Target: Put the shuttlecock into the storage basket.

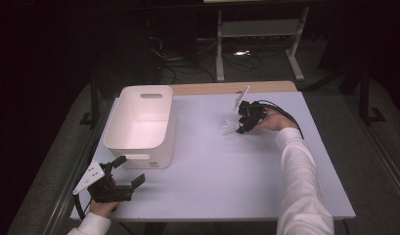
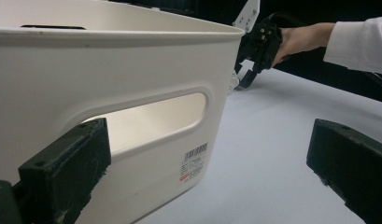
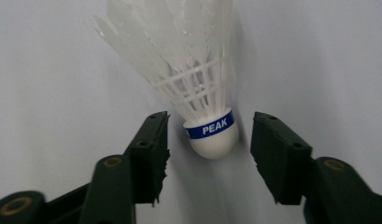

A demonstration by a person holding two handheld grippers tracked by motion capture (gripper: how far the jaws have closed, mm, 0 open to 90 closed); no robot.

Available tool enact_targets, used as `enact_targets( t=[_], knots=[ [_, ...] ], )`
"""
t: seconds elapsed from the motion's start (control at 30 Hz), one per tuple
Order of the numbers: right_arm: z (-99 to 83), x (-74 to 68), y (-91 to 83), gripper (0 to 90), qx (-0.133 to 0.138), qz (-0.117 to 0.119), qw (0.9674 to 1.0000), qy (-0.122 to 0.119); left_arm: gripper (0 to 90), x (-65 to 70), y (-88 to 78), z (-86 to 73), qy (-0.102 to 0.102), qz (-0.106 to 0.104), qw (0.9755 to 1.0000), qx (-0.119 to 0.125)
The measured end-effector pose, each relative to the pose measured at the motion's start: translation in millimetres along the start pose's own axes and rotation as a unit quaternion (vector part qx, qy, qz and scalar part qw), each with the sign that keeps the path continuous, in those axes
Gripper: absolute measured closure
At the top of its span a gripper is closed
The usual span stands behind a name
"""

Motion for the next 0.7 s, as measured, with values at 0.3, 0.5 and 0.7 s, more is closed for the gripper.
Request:
enact_targets(
  t=[0.3,0.5,0.7],
  knots=[
    [-2.3,0.9,3.5,61.5,-0.005,0.000,1.0000,-0.008,0.0,0.0,-0.6,0.0,-0.001,0.000,1.0000,0.000],
    [-1.0,-0.3,2.7,62.0,0.000,0.003,0.9999,-0.010,0.0,-0.2,-0.6,-0.1,-0.001,0.001,1.0000,-0.001],
    [2.2,-2.2,-1.6,62.1,0.008,0.007,0.9999,-0.008,0.0,-0.4,-0.6,-0.1,-0.002,0.002,1.0000,0.000]
  ],
)
Point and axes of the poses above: each handheld gripper's, and its own axes: y roughly forward along the jaws, z roughly out of its top, x roughly to its right, the point moved 8 cm from there along y, roughly forward along the jaws, and after that the axes turned 8 degrees about z, right-handed, at the moved point
